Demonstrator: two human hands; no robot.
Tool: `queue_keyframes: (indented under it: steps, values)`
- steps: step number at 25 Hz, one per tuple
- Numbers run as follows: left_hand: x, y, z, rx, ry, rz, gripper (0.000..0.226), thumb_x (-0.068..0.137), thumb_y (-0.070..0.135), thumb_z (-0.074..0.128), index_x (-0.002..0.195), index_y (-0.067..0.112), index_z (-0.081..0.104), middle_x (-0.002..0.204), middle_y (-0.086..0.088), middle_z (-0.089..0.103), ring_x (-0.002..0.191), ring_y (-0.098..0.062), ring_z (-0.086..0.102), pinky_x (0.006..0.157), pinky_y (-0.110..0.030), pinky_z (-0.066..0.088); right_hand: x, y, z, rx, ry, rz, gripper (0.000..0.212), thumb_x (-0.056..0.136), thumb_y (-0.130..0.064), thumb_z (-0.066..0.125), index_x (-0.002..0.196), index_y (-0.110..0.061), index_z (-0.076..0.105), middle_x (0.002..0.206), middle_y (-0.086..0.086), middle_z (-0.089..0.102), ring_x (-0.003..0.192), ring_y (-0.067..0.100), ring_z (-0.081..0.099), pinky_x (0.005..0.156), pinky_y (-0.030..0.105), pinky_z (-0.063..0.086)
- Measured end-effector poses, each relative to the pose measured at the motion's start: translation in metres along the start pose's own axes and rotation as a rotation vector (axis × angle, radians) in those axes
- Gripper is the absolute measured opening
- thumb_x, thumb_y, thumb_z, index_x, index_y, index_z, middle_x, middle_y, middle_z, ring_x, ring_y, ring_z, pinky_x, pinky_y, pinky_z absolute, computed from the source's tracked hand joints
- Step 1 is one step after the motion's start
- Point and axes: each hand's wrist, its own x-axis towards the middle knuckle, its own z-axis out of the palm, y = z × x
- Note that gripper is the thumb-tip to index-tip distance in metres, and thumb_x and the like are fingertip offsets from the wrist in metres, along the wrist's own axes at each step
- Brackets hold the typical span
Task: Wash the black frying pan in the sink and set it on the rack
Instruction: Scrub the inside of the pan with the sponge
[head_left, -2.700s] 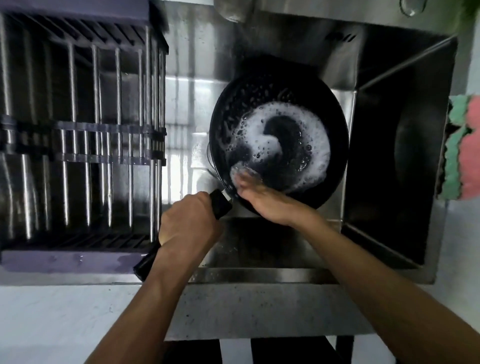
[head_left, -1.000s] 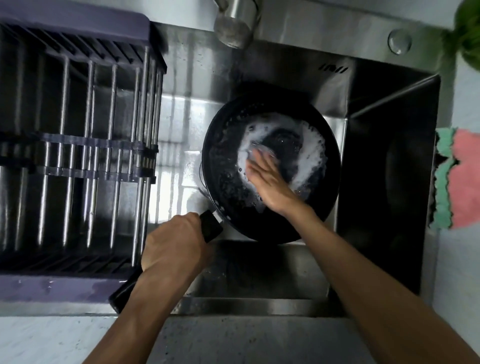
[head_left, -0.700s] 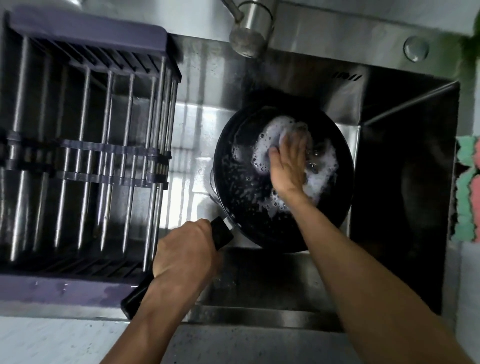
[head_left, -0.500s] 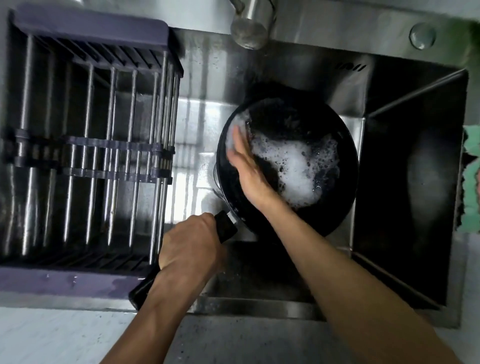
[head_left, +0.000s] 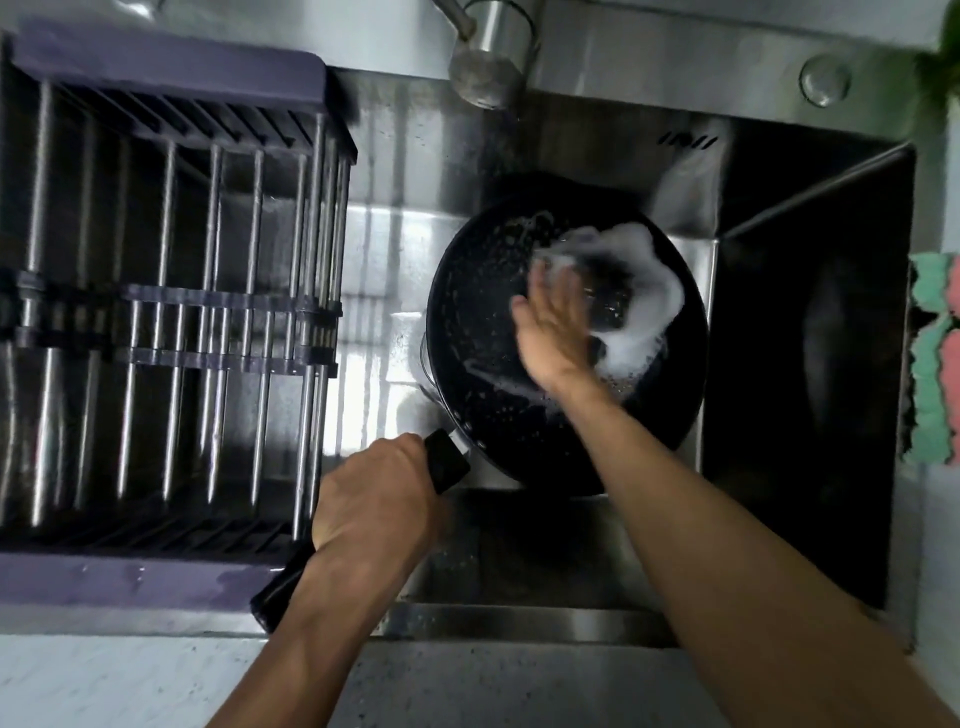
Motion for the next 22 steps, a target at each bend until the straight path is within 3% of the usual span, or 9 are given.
queue_keyframes:
  steps: [3, 5, 7, 9, 11, 14, 17, 19, 22]
  values:
    - [0.0, -0.001, -0.001, 0.006, -0.001, -0.003, 0.028, 0.085, 0.03, 0.06, 0.111, 0.019, 0.057, 0.102, -0.003, 0.066, 0.093, -0.025, 0.064, 0.066, -0.03, 0.041, -0.022, -0.004, 0.017, 0.057, -0.134, -0.402, 0.057, 0.106, -0.037, 0.032, 0.159, -0.029, 0.013, 0.164, -0.01, -0.009, 0.153, 0.013, -0.009, 0.124, 0.032, -0.008]
    - [0.0, -0.002, -0.001, 0.008, -0.006, -0.001, 0.028, 0.086, 0.03, 0.059, 0.112, 0.02, 0.057, 0.103, -0.002, 0.065, 0.093, -0.024, 0.064, 0.067, -0.03, 0.041, -0.002, 0.024, -0.003, -0.079, 0.029, -0.244, 0.059, 0.104, -0.044, 0.026, 0.159, -0.025, 0.016, 0.167, -0.001, -0.002, 0.154, 0.021, 0.005, 0.125, 0.042, 0.01]
    - [0.001, -0.002, 0.001, -0.009, -0.014, -0.003, 0.027, 0.086, 0.03, 0.058, 0.111, 0.02, 0.056, 0.103, -0.002, 0.065, 0.093, -0.024, 0.064, 0.068, -0.031, 0.042, 0.009, 0.01, -0.004, -0.049, 0.091, 0.042, 0.063, 0.105, -0.043, 0.027, 0.16, -0.028, 0.0, 0.166, 0.0, -0.014, 0.154, 0.02, -0.005, 0.125, 0.044, 0.008]
    - [0.001, -0.002, 0.0, -0.018, -0.023, -0.002, 0.027, 0.087, 0.03, 0.057, 0.112, 0.02, 0.056, 0.104, -0.002, 0.065, 0.093, -0.024, 0.064, 0.07, -0.032, 0.043, -0.001, -0.026, 0.022, 0.068, 0.017, -0.211, 0.066, 0.105, -0.037, 0.034, 0.159, -0.031, -0.004, 0.162, -0.009, -0.021, 0.151, 0.011, -0.02, 0.124, 0.036, -0.01]
    - [-0.001, -0.001, -0.001, -0.019, -0.023, 0.001, 0.027, 0.087, 0.03, 0.058, 0.112, 0.02, 0.056, 0.102, -0.002, 0.065, 0.091, -0.024, 0.065, 0.068, -0.032, 0.043, -0.001, -0.022, 0.023, 0.109, 0.045, -0.338, 0.063, 0.106, -0.035, 0.034, 0.158, -0.032, -0.001, 0.16, -0.013, -0.022, 0.15, 0.007, -0.02, 0.123, 0.034, -0.011]
    - [-0.001, 0.0, -0.003, -0.012, -0.032, -0.007, 0.03, 0.086, 0.032, 0.061, 0.112, 0.019, 0.056, 0.102, -0.002, 0.065, 0.092, -0.024, 0.064, 0.068, -0.032, 0.042, 0.016, -0.008, 0.003, 0.146, 0.228, 0.08, 0.062, 0.107, -0.042, 0.028, 0.159, -0.029, -0.003, 0.165, -0.002, -0.02, 0.152, 0.017, -0.019, 0.124, 0.048, -0.007]
    - [0.001, 0.0, -0.004, -0.006, -0.041, -0.015, 0.03, 0.086, 0.03, 0.058, 0.113, 0.018, 0.057, 0.106, -0.004, 0.065, 0.097, -0.027, 0.064, 0.071, -0.033, 0.042, -0.003, -0.038, 0.022, 0.17, 0.035, -0.248, 0.065, 0.105, -0.04, 0.034, 0.159, -0.029, -0.001, 0.163, -0.008, -0.019, 0.152, 0.016, -0.019, 0.124, 0.041, -0.01]
    - [0.0, 0.001, -0.003, -0.008, -0.038, -0.016, 0.029, 0.086, 0.029, 0.058, 0.113, 0.018, 0.057, 0.105, -0.004, 0.065, 0.096, -0.028, 0.064, 0.07, -0.032, 0.041, 0.01, -0.009, 0.002, -0.079, 0.045, -0.356, 0.062, 0.105, -0.049, 0.022, 0.159, -0.026, 0.002, 0.166, 0.001, -0.014, 0.151, 0.019, -0.019, 0.125, 0.048, 0.0]
    - [0.0, 0.001, -0.004, -0.017, -0.038, -0.017, 0.028, 0.086, 0.028, 0.059, 0.112, 0.019, 0.057, 0.104, -0.003, 0.065, 0.092, -0.026, 0.063, 0.067, -0.031, 0.04, 0.005, 0.053, -0.039, -0.361, 0.073, -0.021, 0.064, 0.104, -0.052, 0.019, 0.159, -0.028, -0.005, 0.167, 0.004, -0.015, 0.152, 0.023, -0.016, 0.123, 0.055, 0.009]
